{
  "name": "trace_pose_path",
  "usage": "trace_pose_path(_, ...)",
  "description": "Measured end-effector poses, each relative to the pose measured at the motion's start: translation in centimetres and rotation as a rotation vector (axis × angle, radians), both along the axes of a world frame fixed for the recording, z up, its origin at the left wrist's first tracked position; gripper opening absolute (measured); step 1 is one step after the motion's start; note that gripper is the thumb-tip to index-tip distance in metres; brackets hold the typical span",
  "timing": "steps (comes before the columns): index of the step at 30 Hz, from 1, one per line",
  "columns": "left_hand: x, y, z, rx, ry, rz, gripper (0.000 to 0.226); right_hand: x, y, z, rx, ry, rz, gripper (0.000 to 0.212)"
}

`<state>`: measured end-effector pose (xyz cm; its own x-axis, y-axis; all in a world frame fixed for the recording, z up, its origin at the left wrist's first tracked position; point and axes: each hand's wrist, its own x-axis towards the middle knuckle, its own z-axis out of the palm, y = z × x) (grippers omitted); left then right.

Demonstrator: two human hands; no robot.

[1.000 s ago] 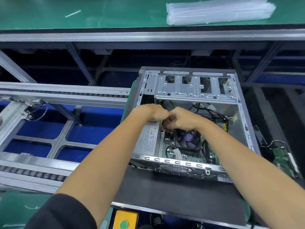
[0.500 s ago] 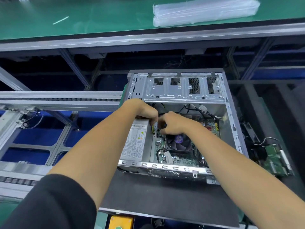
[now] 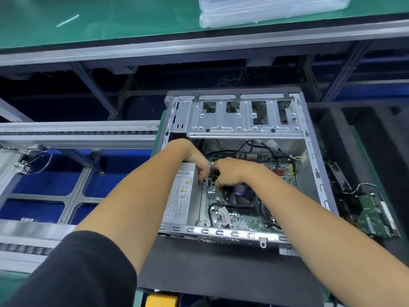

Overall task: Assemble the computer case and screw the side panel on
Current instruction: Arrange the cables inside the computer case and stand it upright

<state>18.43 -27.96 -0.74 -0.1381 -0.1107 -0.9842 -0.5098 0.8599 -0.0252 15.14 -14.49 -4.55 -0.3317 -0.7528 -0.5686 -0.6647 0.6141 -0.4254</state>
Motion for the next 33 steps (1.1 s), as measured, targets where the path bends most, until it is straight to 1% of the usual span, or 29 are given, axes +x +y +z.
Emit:
trace_pose_path(3,0.3,-0.5,-0.2,0.013,-0.01,-0.004,0.024,0.0,0.0,-0.1,-0.021,-0.034,-0.011,0.041)
trace_pose_path(6,0.9,-1.2,-0.6,0.053,-0.028,0.053,0.027,0.2,-0.2,-0.3,-0.023,-0.049,0.003,0.033)
trace_pose_path(8,1.2,-1.3,-0.7,0.083,-0.044,0.075,0.025,0.3,-0.2,-0.3,-0.032,-0.052,-0.006,0.033)
trace_pose_path(11,1.2,-1.2,-1.0,0.051,-0.026,0.055,0.029,0.3,-0.1,-0.1,-0.044,-0.069,-0.019,0.031)
trace_pose_path(13,1.2,-1.3,-1.6,-0.002,0.071,0.002,0.027,0.2,0.0,0.0,-0.05,-0.087,-0.018,0.029)
trace_pose_path(16,1.5,-2.0,-3.0,-0.148,0.35,-0.178,0.029,0.2,0.1,0.0,-0.048,-0.088,0.001,0.023)
trace_pose_path(17,1.5,-2.1,-3.1,-0.155,0.43,-0.196,0.027,0.2,0.1,0.0,-0.044,-0.083,0.014,0.021)
trace_pose_path(19,1.3,-2.1,-2.9,-0.078,0.527,-0.162,0.012,0.2,0.1,0.1,-0.029,-0.079,0.035,0.02)
trace_pose_path(20,1.2,-2.0,-2.8,-0.015,0.531,-0.128,0.007,0.2,0.1,0.2,-0.022,-0.075,0.042,0.021)
trace_pose_path(21,1.2,-1.8,-2.8,0.035,0.517,-0.114,0.012,0.2,0.1,0.3,-0.018,-0.067,0.049,0.023)
trace_pose_path(23,1.3,-1.4,-3.1,0.07,0.466,-0.133,0.021,0.2,0.0,0.3,-0.01,-0.056,0.055,0.026)
trace_pose_path(28,1.2,-1.9,-3.9,0.028,0.404,-0.198,0.028,0.2,0.1,0.3,-0.002,-0.073,0.053,0.023)
trace_pose_path(33,1.1,-1.7,-3.6,-0.003,0.375,-0.231,0.023,0.1,0.1,0.1,-0.006,-0.086,0.054,0.021)
